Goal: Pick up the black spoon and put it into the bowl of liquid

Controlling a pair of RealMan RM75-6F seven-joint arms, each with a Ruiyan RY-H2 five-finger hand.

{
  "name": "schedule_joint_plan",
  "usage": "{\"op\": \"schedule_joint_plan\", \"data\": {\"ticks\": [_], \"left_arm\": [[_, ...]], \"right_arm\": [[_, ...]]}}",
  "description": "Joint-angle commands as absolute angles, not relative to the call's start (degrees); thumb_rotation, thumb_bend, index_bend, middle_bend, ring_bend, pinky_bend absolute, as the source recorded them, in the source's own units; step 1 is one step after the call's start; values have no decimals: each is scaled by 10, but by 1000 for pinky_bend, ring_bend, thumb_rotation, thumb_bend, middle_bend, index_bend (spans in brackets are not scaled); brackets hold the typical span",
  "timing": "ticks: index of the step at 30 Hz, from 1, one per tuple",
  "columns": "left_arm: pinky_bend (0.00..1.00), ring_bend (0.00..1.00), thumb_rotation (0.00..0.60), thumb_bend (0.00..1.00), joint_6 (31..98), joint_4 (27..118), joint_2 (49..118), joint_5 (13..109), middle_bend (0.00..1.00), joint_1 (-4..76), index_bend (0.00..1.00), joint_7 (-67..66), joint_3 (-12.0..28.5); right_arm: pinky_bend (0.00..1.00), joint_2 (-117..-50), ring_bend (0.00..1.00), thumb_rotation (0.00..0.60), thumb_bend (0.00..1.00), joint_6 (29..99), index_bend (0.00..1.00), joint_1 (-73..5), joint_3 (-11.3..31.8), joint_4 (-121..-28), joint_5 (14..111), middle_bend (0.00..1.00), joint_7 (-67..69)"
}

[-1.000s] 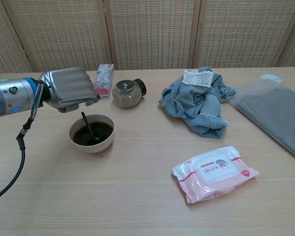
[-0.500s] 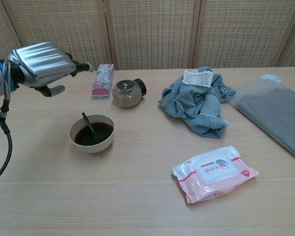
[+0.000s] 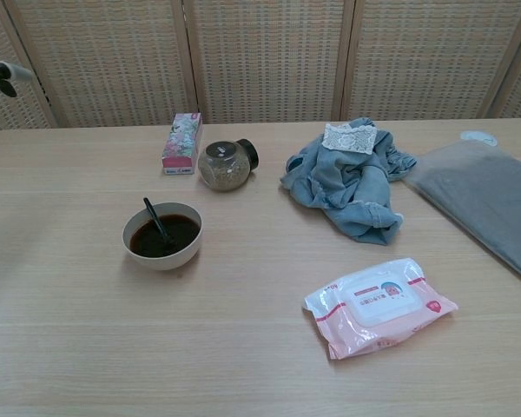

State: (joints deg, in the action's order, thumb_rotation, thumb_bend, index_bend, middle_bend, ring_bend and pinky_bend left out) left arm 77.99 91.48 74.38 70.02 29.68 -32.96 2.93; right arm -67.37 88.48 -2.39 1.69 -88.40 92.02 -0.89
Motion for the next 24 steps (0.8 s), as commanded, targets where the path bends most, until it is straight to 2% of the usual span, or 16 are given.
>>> {"op": "schedule_joint_plan", "data": {"ticks": [1, 5, 9, 11, 15, 19, 24], "left_arm": [[424, 150, 600, 465, 812, 941, 725, 706, 182, 240, 62, -220, 20], [320, 90, 600, 465, 844, 935, 722, 735, 136, 190, 62, -131, -2], [77, 10, 600, 463, 884, 917, 734, 766, 59, 148, 62, -105, -21], [7, 0, 600, 442, 894, 913, 735, 773, 14, 134, 53, -100, -26], [0, 0, 600, 373, 904, 913, 729, 780, 0, 112, 11, -96, -31], [0, 0, 600, 371, 908, 918, 725, 785, 0, 101, 0, -97, -29], [0, 0, 600, 371, 913, 923, 723, 794, 0, 90, 0, -99, -22]], "right_arm": [[273, -674, 157, 600, 295, 882, 328, -26, 19, -886, 917, 227, -14], [273, -676, 157, 600, 295, 879, 328, -28, 21, -890, 911, 225, -24], [273, -677, 157, 600, 294, 872, 328, -31, 23, -892, 906, 220, -31], [262, -678, 151, 600, 295, 868, 328, -33, 24, -894, 904, 217, -33], [216, -679, 113, 600, 295, 862, 328, -37, 26, -895, 900, 205, -39], [176, -682, 77, 600, 295, 860, 328, -39, 27, -895, 898, 196, -43], [175, -684, 75, 600, 295, 859, 328, -41, 28, -895, 895, 195, -46]]}}
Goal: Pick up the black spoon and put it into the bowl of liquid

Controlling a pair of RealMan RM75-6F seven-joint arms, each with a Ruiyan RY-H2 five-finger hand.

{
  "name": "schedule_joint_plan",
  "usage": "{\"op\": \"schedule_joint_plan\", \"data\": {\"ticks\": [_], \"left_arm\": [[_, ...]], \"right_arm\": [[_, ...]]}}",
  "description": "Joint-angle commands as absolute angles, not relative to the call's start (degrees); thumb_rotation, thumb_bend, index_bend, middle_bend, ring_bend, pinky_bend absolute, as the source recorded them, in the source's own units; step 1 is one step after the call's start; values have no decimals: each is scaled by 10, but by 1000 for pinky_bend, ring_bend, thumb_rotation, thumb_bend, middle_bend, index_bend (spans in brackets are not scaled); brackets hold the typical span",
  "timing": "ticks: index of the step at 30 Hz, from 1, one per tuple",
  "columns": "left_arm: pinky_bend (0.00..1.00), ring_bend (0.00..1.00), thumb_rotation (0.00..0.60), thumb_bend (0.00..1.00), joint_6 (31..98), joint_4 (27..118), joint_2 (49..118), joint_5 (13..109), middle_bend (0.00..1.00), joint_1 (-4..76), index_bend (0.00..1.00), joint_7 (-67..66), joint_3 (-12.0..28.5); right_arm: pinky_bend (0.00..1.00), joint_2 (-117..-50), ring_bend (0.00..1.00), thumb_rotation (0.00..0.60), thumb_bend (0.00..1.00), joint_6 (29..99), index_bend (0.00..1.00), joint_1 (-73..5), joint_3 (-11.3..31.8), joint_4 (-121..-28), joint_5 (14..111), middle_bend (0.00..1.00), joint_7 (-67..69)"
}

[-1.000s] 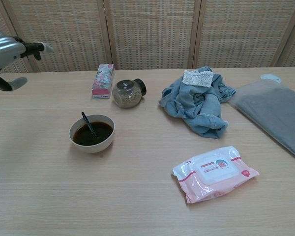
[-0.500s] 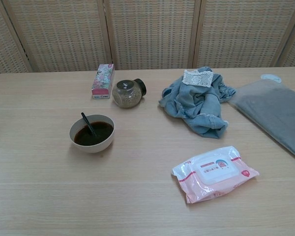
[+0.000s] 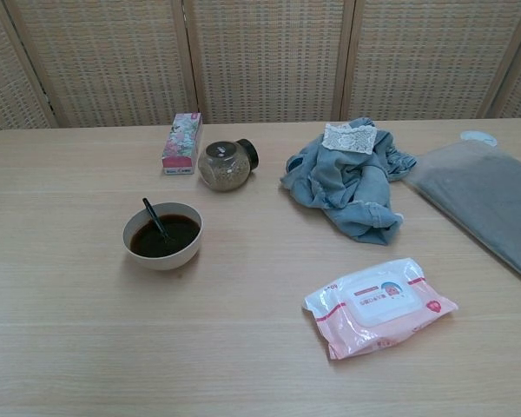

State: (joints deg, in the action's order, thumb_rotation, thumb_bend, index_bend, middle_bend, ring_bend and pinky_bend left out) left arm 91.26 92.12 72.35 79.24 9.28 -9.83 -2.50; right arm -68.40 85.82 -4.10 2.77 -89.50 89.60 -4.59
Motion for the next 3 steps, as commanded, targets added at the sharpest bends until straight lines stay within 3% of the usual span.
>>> {"op": "schedule_joint_plan", "data": {"ticks": [1, 3], "left_arm": [[0, 0, 600, 371, 913, 924, 723, 795, 0, 89, 0, -99, -21], [0, 0, 600, 371, 914, 924, 724, 799, 0, 86, 0, -98, -18]], "right_arm": [[175, -685, 76, 600, 295, 860, 328, -41, 28, -895, 895, 195, -47], [175, -685, 76, 600, 295, 860, 328, -40, 28, -895, 893, 195, -48]]}}
